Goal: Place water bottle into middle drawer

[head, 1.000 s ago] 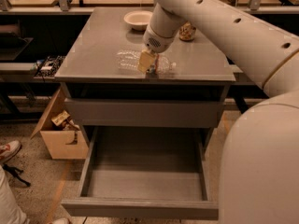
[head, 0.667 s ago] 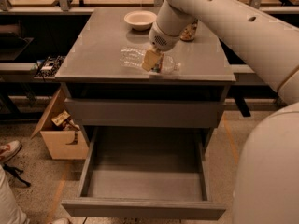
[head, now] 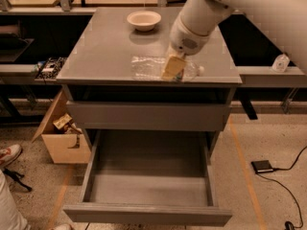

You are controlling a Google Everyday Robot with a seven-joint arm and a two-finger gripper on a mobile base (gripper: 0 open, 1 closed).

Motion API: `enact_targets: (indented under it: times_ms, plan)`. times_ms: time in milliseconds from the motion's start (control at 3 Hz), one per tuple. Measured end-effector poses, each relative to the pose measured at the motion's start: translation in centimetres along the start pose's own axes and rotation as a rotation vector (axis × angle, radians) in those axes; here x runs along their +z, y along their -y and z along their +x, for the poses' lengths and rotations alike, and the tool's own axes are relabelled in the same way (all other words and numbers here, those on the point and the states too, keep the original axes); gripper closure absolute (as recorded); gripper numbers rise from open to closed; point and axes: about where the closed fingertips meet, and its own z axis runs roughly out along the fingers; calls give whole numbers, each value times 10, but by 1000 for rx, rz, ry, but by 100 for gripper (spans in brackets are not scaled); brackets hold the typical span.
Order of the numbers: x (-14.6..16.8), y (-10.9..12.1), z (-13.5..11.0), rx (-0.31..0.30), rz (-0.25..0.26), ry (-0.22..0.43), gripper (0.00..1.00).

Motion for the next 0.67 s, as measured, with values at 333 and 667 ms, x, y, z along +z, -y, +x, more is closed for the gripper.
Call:
enact_targets:
  times_ms: [333, 667]
  plan:
    - [20, -52, 43, -49, -134, -94, 100]
    - [20, -52, 43, -49, -134, -94, 100]
